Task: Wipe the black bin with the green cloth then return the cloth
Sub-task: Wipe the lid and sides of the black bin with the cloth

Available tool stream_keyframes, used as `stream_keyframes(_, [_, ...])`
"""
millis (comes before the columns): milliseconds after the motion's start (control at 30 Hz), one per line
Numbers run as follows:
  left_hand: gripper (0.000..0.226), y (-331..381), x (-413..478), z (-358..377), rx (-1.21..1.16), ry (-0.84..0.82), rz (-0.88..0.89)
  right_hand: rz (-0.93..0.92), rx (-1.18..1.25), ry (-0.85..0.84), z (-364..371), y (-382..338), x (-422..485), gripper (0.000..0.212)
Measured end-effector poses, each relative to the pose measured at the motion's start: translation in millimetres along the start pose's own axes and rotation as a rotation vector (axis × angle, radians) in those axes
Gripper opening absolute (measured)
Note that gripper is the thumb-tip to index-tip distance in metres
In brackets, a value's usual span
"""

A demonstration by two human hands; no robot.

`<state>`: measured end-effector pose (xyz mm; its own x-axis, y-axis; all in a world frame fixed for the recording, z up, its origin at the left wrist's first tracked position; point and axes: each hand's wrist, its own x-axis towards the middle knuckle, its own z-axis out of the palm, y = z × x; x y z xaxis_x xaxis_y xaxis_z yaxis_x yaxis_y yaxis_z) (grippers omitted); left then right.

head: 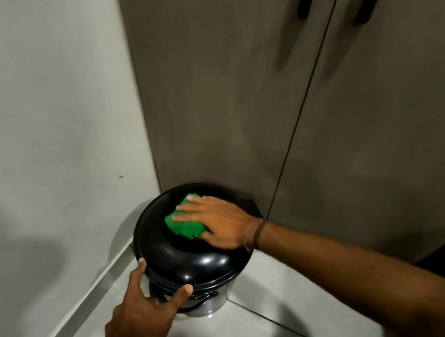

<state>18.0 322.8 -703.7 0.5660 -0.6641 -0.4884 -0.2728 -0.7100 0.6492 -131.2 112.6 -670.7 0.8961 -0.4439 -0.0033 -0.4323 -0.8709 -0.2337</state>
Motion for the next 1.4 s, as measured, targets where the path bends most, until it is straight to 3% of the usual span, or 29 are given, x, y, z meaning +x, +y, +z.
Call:
stream_keyframes(133, [0.156, 0, 3, 2, 0.012, 0.01, 0.012, 0.234, 0.148, 0.013, -26, 47, 28, 0.063])
stream_keyframes(267, [0.136, 5, -5, 3, 0.03, 0.038, 0.051, 0.423, 0.262, 0.11, -20, 71, -7, 0.057])
stream_keyframes(600, [0.132, 14, -14, -3, 0.076, 0.04, 0.048, 0.522, 0.45, 0.59, 76, -18, -115, 0.086])
stream_keyframes(800, [0.136, 14, -15, -3, 0.094, 0.049, 0.063, 0.51, 0.495, 0.739, 120, -59, -120, 0.075])
stream_keyframes(933, [0.153, 11, -7, -2, 0.102, 0.024, 0.047, 0.279, 0.325, 0.695, 144, -62, -137, 0.067])
stream_keyframes(1000, [0.15, 9, -4, -1, 0.103, 0.033, 0.037, 0.129, 0.197, 0.675, 152, -66, -145, 0.056])
stream_keyframes(1067, [0.147, 9, -1, 0, 0.125, 0.057, 0.016, 0.091, 0.118, 0.644, 148, -70, -143, 0.044])
stream_keyframes(1233, [0.14, 12, 4, 0, 0.247, 0.076, -0.018, 0.075, 0.217, 0.5, 111, -74, -145, 0.04])
stream_keyframes(1300, [0.135, 15, 6, 0, 0.282, 0.071, -0.033, -0.005, 0.239, 0.405, 100, -70, -141, 0.044])
stream_keyframes(1400, [0.131, 20, 3, -4, 0.336, 0.067, -0.042, -0.154, 0.309, 0.218, 80, -72, -133, 0.029])
